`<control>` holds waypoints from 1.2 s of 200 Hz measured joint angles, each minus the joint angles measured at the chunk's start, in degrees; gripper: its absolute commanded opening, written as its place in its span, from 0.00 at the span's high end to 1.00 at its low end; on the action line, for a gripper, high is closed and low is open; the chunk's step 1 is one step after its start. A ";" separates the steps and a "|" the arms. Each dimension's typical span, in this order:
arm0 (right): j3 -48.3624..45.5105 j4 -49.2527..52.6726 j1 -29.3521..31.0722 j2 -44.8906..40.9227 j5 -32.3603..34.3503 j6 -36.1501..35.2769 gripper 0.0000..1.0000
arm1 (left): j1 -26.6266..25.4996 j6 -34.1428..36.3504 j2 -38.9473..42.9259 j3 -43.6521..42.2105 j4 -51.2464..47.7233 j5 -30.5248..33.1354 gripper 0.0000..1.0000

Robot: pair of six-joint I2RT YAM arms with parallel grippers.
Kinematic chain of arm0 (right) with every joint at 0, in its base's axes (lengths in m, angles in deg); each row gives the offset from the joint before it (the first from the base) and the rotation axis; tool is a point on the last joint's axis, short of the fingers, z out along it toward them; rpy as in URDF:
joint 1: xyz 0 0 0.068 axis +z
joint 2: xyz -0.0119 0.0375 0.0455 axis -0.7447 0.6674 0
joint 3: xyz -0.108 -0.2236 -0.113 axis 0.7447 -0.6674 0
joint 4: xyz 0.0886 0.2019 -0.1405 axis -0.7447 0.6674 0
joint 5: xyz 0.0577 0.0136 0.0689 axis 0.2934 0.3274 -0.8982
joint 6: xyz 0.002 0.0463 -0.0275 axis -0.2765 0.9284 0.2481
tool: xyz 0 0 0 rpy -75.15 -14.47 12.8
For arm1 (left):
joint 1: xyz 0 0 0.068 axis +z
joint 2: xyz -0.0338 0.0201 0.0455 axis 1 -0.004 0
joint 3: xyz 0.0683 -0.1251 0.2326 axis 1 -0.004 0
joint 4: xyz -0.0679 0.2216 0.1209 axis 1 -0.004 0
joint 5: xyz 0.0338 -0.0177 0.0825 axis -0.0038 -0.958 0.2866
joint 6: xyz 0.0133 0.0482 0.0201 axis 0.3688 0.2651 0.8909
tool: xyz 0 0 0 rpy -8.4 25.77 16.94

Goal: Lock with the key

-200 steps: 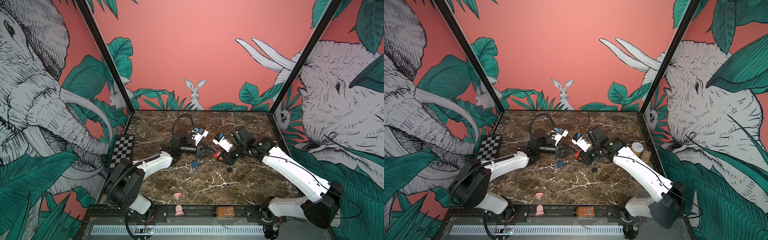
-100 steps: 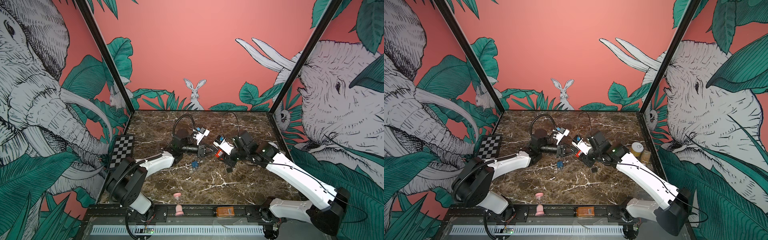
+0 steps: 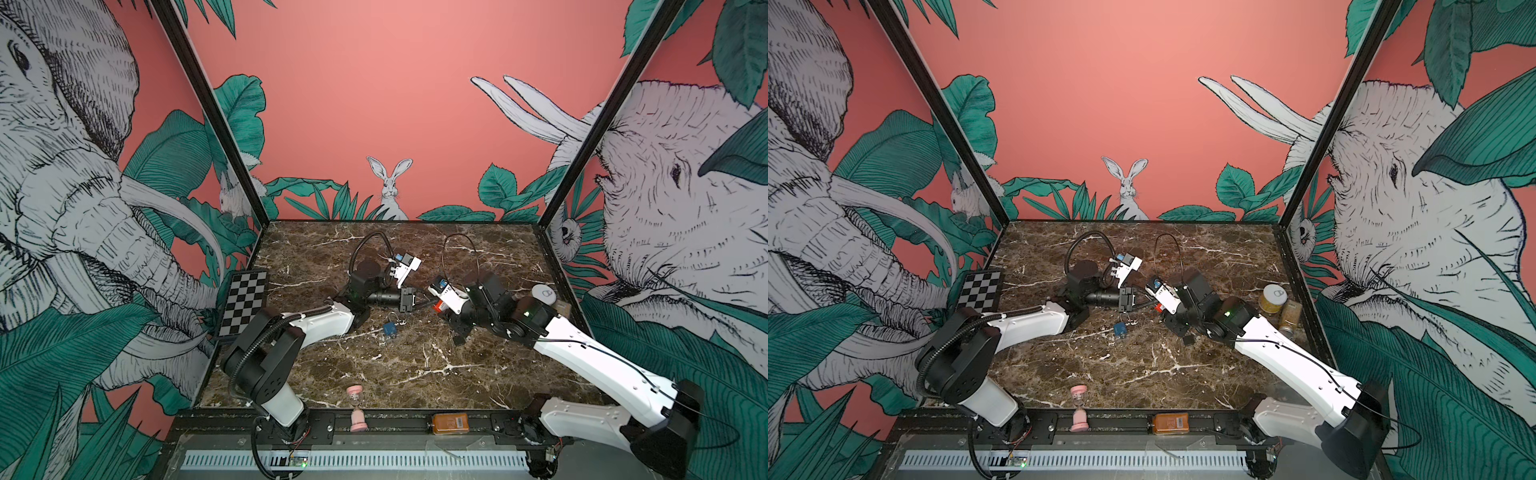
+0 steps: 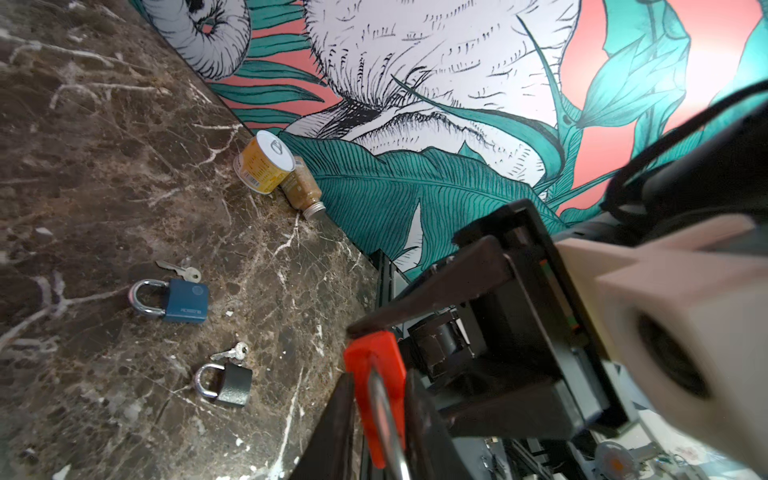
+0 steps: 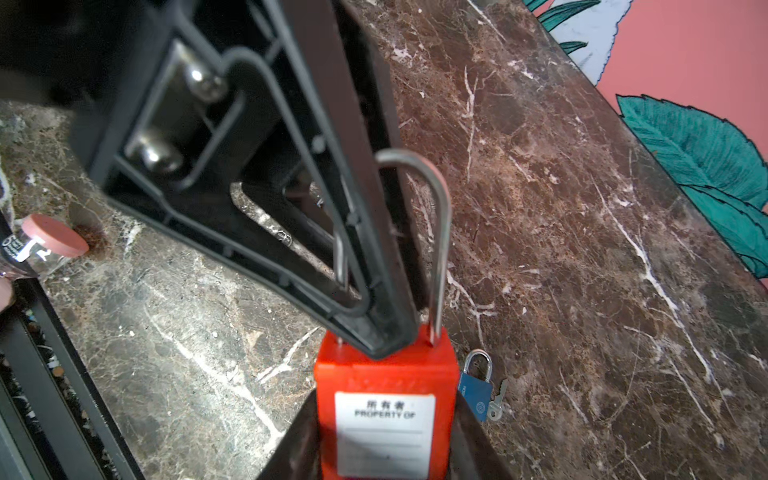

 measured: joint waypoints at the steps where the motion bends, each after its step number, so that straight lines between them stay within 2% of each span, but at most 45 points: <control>1: -0.02 -0.04 0.02 -0.07 0.00 0.00 1.00 | 0.00 -0.07 -0.02 0.00 0.02 0.07 0.60; 80: -0.90 -1.31 0.33 -0.42 2.12 0.00 1.00 | -0.37 -3.52 -1.09 0.81 0.83 3.10 0.64; 131: -0.37 -1.86 0.96 0.59 4.17 0.37 1.00 | -1.01 -5.09 -1.33 2.49 0.15 5.60 0.78; 156: -0.37 -2.05 1.51 0.68 5.11 0.28 1.00 | -1.27 -5.05 -1.33 3.37 -0.63 6.38 0.89; 164: -0.37 -2.08 1.75 0.81 5.55 0.24 1.00 | -1.36 -5.14 -1.33 3.63 -0.94 6.60 1.00; 202: -0.50 -2.62 2.51 0.92 8.28 0.20 1.00 | -1.55 -6.58 -1.29 3.96 -1.60 7.78 1.00; 221: -0.92 -3.50 2.58 0.57 8.92 0.59 0.66 | -1.55 -7.06 -1.29 3.91 -1.01 8.28 1.00; 240: -1.03 -3.87 2.49 -0.44 8.94 1.14 0.45 | -1.66 -8.68 -0.85 2.91 1.38 9.01 1.00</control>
